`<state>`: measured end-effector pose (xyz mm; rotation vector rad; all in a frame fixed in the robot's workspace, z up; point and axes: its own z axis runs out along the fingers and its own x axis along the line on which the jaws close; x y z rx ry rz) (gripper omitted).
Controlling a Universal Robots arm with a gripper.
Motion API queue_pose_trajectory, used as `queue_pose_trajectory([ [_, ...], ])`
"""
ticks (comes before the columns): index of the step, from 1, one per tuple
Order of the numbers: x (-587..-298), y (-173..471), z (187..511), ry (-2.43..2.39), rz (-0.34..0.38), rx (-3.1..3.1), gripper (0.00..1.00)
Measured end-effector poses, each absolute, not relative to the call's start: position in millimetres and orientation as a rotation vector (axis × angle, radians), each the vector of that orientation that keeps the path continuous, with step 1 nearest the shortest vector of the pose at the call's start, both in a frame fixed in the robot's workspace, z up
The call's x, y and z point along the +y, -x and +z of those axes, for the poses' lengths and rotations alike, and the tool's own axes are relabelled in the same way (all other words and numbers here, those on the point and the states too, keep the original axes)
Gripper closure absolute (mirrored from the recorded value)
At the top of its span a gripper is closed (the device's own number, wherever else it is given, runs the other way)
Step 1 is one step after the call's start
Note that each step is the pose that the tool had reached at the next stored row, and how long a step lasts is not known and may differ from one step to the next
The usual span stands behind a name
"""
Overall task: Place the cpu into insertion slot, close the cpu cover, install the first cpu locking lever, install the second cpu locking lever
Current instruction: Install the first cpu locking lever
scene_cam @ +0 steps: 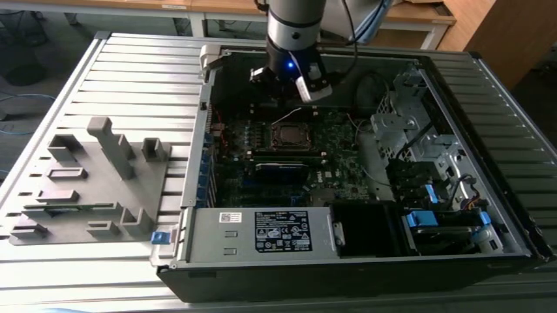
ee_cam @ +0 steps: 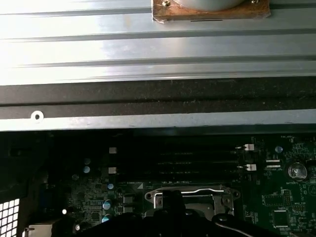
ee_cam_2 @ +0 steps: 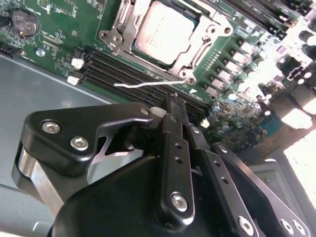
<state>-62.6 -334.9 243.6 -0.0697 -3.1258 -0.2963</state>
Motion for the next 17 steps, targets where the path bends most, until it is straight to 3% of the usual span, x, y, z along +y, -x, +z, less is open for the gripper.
queue_pose_trajectory([
  [17,-322,51,230,0.07,-0.293,-3.126,0.89],
])
